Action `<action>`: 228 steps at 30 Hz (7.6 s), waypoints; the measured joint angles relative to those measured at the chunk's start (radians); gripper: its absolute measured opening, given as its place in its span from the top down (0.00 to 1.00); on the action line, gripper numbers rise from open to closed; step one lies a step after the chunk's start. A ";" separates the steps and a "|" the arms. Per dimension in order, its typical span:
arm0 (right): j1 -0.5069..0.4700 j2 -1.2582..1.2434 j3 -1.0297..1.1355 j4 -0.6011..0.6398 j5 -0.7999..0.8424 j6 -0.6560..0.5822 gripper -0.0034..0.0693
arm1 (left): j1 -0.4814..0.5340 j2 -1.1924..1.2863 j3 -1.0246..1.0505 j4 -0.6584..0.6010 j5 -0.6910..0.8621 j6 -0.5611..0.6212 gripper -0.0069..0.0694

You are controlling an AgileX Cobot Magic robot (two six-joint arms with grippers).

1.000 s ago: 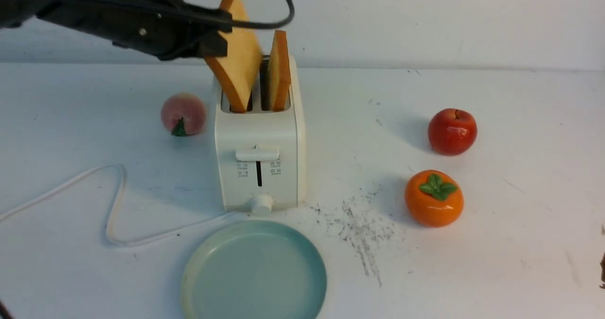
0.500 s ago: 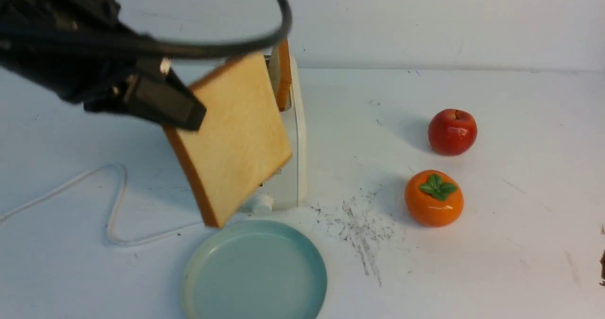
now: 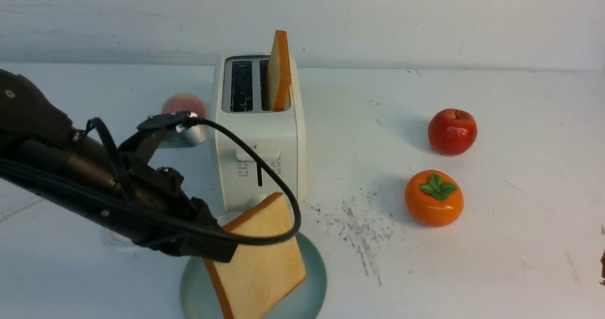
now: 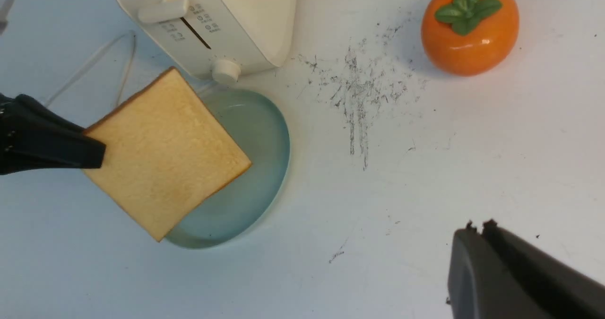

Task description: Take toasted bread from bread machine on white table place on plate.

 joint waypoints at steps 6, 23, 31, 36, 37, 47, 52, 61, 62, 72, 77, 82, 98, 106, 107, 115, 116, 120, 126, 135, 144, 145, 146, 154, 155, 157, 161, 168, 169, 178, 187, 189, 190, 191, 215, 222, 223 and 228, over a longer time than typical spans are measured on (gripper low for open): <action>0.000 0.000 0.000 -0.001 0.000 0.000 0.93 | 0.000 0.110 0.002 -0.018 -0.052 0.011 0.79; 0.000 0.039 -0.070 0.000 -0.039 -0.050 0.92 | 0.000 0.164 -0.126 0.223 0.017 -0.106 0.16; 0.000 0.255 -0.248 0.011 -0.037 -0.089 0.90 | 0.000 0.154 -0.321 0.482 0.152 -0.436 0.33; 0.060 0.412 -0.351 0.085 -0.048 -0.157 0.89 | 0.000 0.087 -0.365 0.541 0.251 -0.493 0.72; 0.092 0.447 -0.372 0.097 -0.060 -0.169 0.89 | 0.000 0.072 -0.365 0.545 0.257 -0.499 0.80; 0.418 0.837 -0.651 0.058 -0.207 -0.165 0.78 | 0.000 -0.249 -0.262 0.553 0.273 -0.587 0.93; 0.468 0.999 -0.802 0.028 -0.277 -0.165 0.60 | 0.000 -0.485 -0.146 0.555 0.260 -0.623 0.93; 0.476 1.299 -1.041 0.057 -0.483 -0.165 0.21 | 0.000 -1.035 0.091 0.571 0.230 -0.749 0.93; 0.476 1.304 -1.041 0.059 -0.484 -0.165 0.21 | 0.000 -1.035 0.096 0.572 0.229 -0.752 0.93; 0.498 1.445 -1.089 0.218 -0.526 -0.177 0.27 | 0.000 -1.293 0.261 0.607 0.210 -0.875 0.93; 0.500 1.430 -1.089 0.219 -0.508 -0.181 0.70 | 0.000 -1.293 0.274 0.611 0.192 -0.875 0.93; 0.497 1.280 -1.089 0.199 -0.456 -0.239 0.79 | 0.000 -1.293 0.274 0.613 0.177 -0.835 0.93; 0.530 0.967 -0.921 0.209 0.299 -0.366 0.79 | 0.000 -1.293 0.274 0.654 0.043 -0.808 0.93; 0.538 1.075 -0.718 0.303 0.195 -0.524 0.79 | 0.000 -1.293 0.314 0.670 -0.002 -0.808 0.93; 0.538 1.075 -0.718 0.306 0.195 -0.524 0.79 | 0.000 -1.293 0.316 0.670 -0.002 -0.808 0.93; 0.538 1.232 -0.706 0.416 0.119 -0.581 0.79 | 0.000 -1.293 0.383 0.670 0.008 -0.808 0.93; 0.538 1.232 -0.706 0.416 0.118 -0.581 0.79 | 0.000 -1.293 0.383 0.669 0.008 -0.808 0.93; 0.538 1.301 -0.706 0.420 0.083 -0.582 0.79 | 0.000 -1.293 0.384 0.669 0.016 -0.808 0.93; 0.538 1.348 -0.705 0.426 0.038 -0.581 0.79 | 0.000 -1.293 0.392 0.669 0.017 -0.808 0.93; 0.538 1.355 -0.705 0.383 0.022 -0.581 0.68 | 0.000 -1.293 0.392 0.669 0.017 -0.808 0.93; 0.500 1.298 -0.705 0.234 0.026 -0.581 0.23 | 0.000 -1.293 0.392 0.688 0.020 -0.808 0.93; 0.481 1.268 -0.705 0.204 0.030 -0.581 0.21 | 0.000 -1.293 0.392 0.692 0.020 -0.808 0.93; 0.467 1.254 -0.705 0.182 0.034 -0.581 0.20 | 0.000 -1.293 0.392 0.696 0.020 -0.808 0.93; 0.279 1.035 -0.705 0.045 0.147 -0.348 0.27 | 0.000 -1.293 0.393 0.703 0.016 -0.808 0.93; 0.231 0.989 -0.705 0.040 0.166 -0.300 0.31 | 0.000 -1.293 0.393 0.708 0.011 -0.808 0.93; 0.188 0.931 -0.705 0.036 0.182 -0.257 0.38 | 0.000 -1.293 0.393 0.716 0.001 -0.808 0.93; 0.044 0.720 -0.705 0.026 0.193 -0.206 0.72 | 0.000 -1.293 0.408 0.722 -0.066 -0.808 0.93; -0.070 0.337 -0.625 -0.039 0.085 -0.170 0.97 | 0.000 -1.293 0.486 0.650 -0.217 -0.808 0.93; -0.074 0.300 -0.602 -0.042 0.059 -0.169 0.97 | 0.000 -1.293 0.496 0.635 -0.229 -0.808 0.93; -0.077 -0.172 -0.055 0.046 -0.482 -0.169 0.97 | 0.000 -1.293 0.541 0.524 -0.343 -0.808 0.93; -0.078 -0.325 0.359 0.093 -0.682 -0.270 0.95 | 0.000 -1.293 0.543 0.514 -0.450 -0.808 0.93; -0.078 -0.325 0.389 0.093 -0.679 -0.282 0.95 | 0.000 -1.293 0.543 0.511 -0.467 -0.808 0.93; -0.078 -0.325 0.397 0.093 -0.679 -0.285 0.95 | 0.000 -1.293 0.543 0.509 -0.467 -0.808 0.93; -0.078 -0.325 0.405 0.094 -0.679 -0.287 0.95 | 0.000 -1.293 0.543 0.509 -0.468 -0.808 0.93; -0.078 -0.327 0.428 0.096 -0.654 -0.296 0.93 | 0.000 -1.293 0.543 0.509 -0.473 -0.808 0.91; -0.078 -0.327 0.428 0.096 -0.652 -0.296 0.92 | 0.000 -1.293 0.589 0.587 -0.488 -0.808 0.91; -0.078 -0.327 0.428 0.096 -0.652 -0.296 0.92 | 0.000 -1.294 0.609 0.609 -0.495 -0.808 0.91; -0.078 -0.327 0.428 0.096 -0.650 -0.296 0.91 | 0.000 -1.386 0.762 0.738 -0.580 -0.855 0.90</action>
